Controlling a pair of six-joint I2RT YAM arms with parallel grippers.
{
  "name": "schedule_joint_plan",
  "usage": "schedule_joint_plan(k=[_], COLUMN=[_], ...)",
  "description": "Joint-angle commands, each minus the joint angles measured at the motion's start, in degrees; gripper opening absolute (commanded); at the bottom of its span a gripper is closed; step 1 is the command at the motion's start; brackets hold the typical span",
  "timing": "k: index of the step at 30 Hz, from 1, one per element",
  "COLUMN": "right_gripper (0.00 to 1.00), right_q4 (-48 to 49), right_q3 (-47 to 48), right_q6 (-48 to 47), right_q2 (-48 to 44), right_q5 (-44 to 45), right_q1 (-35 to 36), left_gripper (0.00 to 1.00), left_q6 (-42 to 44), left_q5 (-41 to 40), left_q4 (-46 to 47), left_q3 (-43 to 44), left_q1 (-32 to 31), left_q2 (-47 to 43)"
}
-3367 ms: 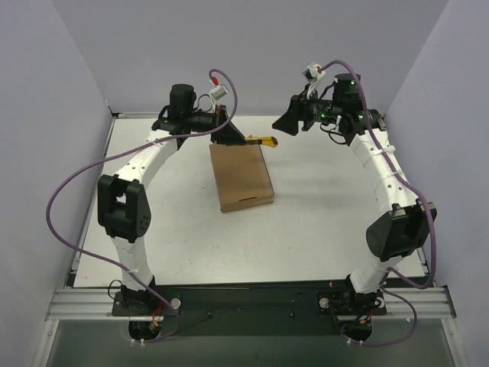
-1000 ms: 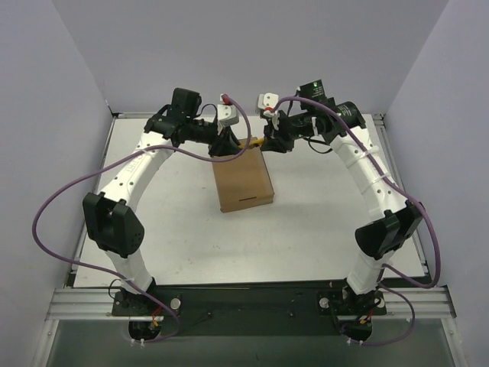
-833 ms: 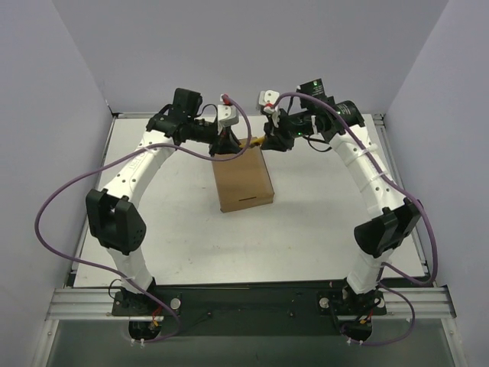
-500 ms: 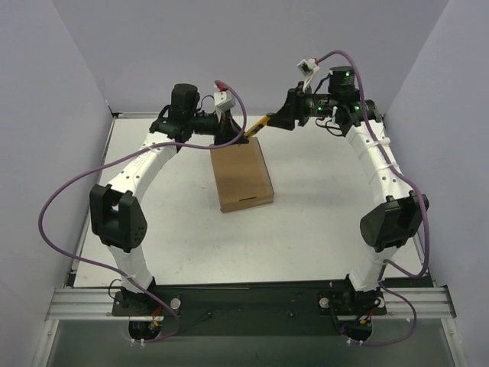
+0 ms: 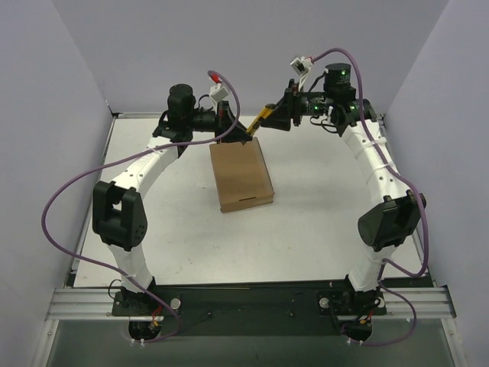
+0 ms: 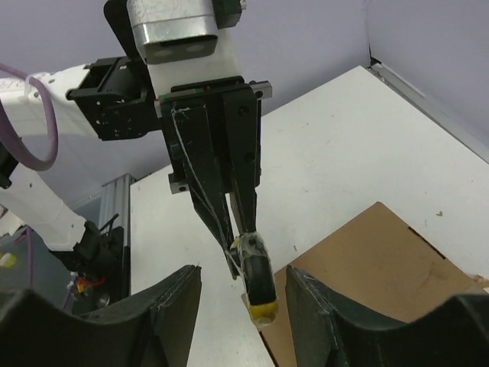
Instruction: Unpack the express box
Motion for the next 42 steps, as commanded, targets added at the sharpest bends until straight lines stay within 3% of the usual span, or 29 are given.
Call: schedule_joint_plan(k=[1,6,9,13,21,28,42], right_gripper=[0.48,0.44,0.42,0.44,0.46,0.46,0.32], right_q4=[-5.78,-24.80,-28.37,-31.53,-30.14,-25.57,-21.43], right_q3=[5.31,15.33,20.61,20.09,16.84,15.08,14.55], right_q6=[-11.58,-30.63,-31.80,-35.39,-33.47,-31.10,-26.35], right_q2=[0.19,2.46,3.96,3.53,3.44,4.23,6.16], right_q5=[-0.88,8.34,10.55,12.57,5.56,5.19,3.17], right_q1=[0.29,3.18,3.19,4.06,5.03,6.53,7.49], left_gripper=[0.00,0.00,0.00,0.00,0.00,0.00,0.00], left_q6=[-4.17,-2.24,-0.66,-0.57,-1.36,-5.84,-6.90], left_q5=[2.88,2.89,2.45,2.18,3.41,4.29,4.55], left_q4=[4.84,2.29,0.62,0.53,2.54,8.61,9.93], left_q3=[1.87,3.10,3.10,2.84,3.45,2.14,2.31], left_q1=[0.43,0.43,0.43,0.43,0.17,-0.01,-0.09], left_q2=[0.66,0.84,0.83,0.66,1.45,1.80,2.33])
